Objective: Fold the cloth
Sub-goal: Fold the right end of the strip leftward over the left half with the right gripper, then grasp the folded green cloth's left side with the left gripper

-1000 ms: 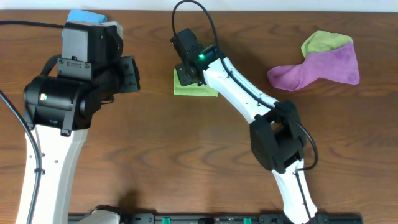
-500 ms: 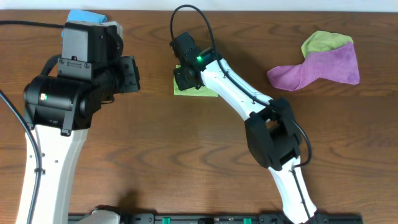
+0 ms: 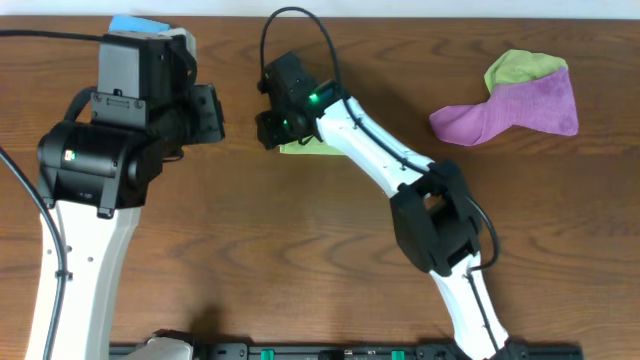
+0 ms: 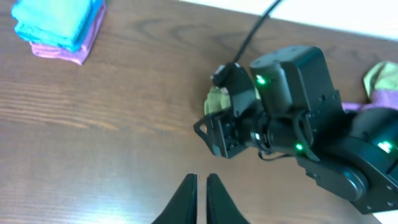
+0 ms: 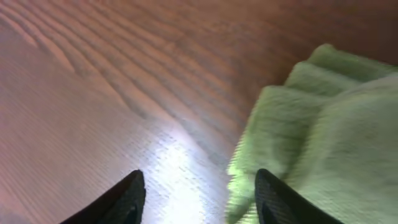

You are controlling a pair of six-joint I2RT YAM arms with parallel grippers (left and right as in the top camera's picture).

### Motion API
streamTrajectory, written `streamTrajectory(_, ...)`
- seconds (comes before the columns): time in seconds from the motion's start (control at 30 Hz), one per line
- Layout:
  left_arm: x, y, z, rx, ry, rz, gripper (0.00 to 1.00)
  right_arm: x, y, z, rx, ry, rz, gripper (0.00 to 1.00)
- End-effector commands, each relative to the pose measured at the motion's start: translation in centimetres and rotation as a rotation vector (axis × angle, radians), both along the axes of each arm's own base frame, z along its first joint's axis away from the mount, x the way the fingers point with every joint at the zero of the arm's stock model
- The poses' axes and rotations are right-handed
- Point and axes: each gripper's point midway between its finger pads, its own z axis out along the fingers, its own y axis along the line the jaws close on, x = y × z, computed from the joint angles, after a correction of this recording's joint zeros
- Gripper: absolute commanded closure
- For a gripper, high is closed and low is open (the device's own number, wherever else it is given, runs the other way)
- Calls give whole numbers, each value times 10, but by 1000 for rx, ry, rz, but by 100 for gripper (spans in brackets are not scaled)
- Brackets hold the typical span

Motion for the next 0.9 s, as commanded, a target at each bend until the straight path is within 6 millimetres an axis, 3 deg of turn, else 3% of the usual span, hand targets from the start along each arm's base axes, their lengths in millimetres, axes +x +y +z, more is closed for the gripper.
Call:
streamTrajectory(0.0,7,18,9,8,-40,62,77,21,-11,56,52,-104,10,41)
streamTrajectory(0.03,9,24,10,2,-45,79,64,23,-17,67,54,-122,11,40)
streamTrajectory(0.07,12,31,9,-10,-47,96,58,26,-23,78,57,-138,7,39)
streamTrajectory(0.17,17,44,-7,-86,5,110,49,32,-50,106,55,-170,-25,40)
streamTrajectory(0.27,25,35,-37,-179,91,60,32,37,-79,112,30,-161,-53,45)
streamTrajectory(0.3,28,31,-50,-199,119,45,28,38,-89,109,16,-144,-66,66)
streamTrajectory(0.33,33,23,-68,-236,155,18,20,38,-103,102,-3,-109,-89,96)
streamTrajectory(0.4,40,7,-96,-316,206,-40,5,38,-121,92,-28,-65,-116,98)
streamTrajectory(0.5,57,-7,-138,-418,263,-67,3,41,-145,76,-86,-37,-166,99)
streamTrajectory(0.7,85,-31,-202,-596,368,-102,5,37,-166,44,-143,18,-200,99)
streamTrajectory(0.87,86,-50,-239,-716,478,-145,5,34,-177,26,-155,44,-217,99)
